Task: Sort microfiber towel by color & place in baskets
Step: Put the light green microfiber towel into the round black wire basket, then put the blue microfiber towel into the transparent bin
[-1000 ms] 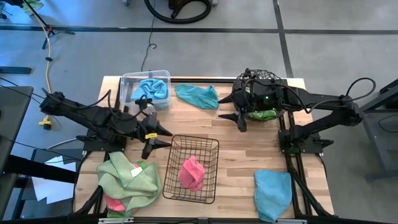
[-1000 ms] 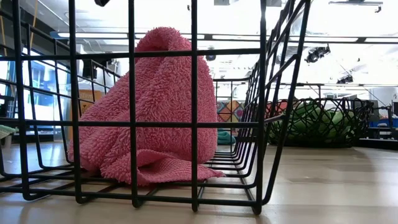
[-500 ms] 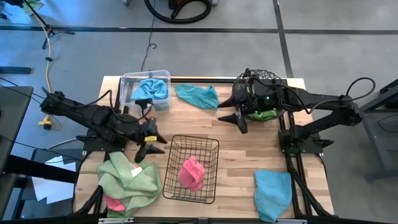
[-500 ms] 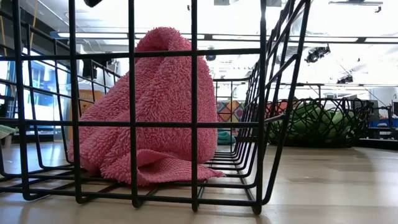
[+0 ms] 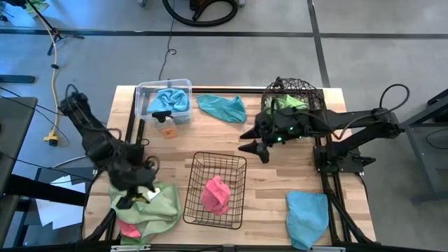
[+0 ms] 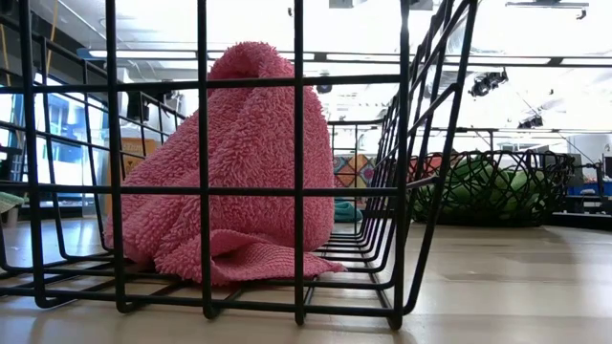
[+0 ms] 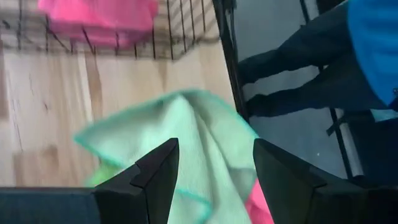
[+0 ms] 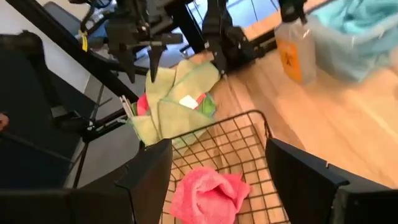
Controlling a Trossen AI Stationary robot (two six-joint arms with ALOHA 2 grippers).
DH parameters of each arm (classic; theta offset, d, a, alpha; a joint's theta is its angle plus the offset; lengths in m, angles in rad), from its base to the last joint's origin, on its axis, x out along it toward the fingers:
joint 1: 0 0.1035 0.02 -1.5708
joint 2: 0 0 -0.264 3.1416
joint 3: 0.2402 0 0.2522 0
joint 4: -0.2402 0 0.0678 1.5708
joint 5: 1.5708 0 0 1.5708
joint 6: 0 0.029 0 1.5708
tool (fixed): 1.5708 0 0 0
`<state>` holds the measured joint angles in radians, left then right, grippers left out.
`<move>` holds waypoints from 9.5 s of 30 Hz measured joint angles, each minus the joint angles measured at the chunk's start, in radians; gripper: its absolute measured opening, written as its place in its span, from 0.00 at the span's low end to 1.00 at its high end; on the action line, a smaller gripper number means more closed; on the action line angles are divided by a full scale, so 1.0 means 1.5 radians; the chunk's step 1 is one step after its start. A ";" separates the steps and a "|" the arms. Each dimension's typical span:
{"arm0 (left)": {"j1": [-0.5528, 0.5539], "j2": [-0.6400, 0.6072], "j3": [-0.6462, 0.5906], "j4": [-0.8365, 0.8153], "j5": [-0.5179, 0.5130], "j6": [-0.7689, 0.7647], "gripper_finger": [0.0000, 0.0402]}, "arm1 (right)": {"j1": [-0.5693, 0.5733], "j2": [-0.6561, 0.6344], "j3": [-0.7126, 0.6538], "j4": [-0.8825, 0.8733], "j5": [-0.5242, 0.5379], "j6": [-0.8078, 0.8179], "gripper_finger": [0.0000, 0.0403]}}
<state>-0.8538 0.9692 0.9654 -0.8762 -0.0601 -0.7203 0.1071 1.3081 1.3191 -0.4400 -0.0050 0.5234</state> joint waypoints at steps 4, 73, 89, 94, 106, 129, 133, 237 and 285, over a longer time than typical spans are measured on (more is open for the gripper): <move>-0.088 0.003 -0.039 -0.002 -0.059 -0.142 0.49 | 0.012 0.028 0.000 -0.001 0.002 0.031 0.64; 0.209 0.031 0.366 -0.072 -0.467 0.376 0.00 | 0.018 0.056 0.000 0.311 0.014 -0.167 0.64; 0.494 0.147 0.366 0.298 -0.271 0.558 0.00 | -0.031 0.056 0.006 0.309 0.129 -0.376 0.64; 0.534 0.191 0.366 0.381 -0.210 0.553 0.00 | -0.051 0.056 0.006 0.309 0.132 -0.435 0.64; 0.544 0.195 0.366 0.400 -0.187 0.546 0.00 | -0.076 0.054 0.006 0.329 0.190 -0.513 0.64; 0.592 0.200 0.366 0.480 -0.008 0.568 0.00 | -0.076 0.093 0.007 0.413 0.135 -0.471 0.63; 0.592 0.212 0.367 0.504 0.008 0.566 0.00 | -0.075 0.094 0.007 0.447 0.128 -0.471 0.53; 0.566 -0.102 -0.145 0.697 -0.154 0.389 0.44 | -0.360 -0.282 -0.227 0.134 -0.194 -0.087 0.69; 0.824 0.600 0.304 0.234 -0.113 0.224 0.44 | -0.217 -0.166 -0.269 0.426 -0.010 -0.087 0.69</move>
<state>0.3817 1.8693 1.4220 -0.5259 -0.2292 -0.3842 -0.2180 1.0588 0.9157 0.1997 -0.0195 0.3927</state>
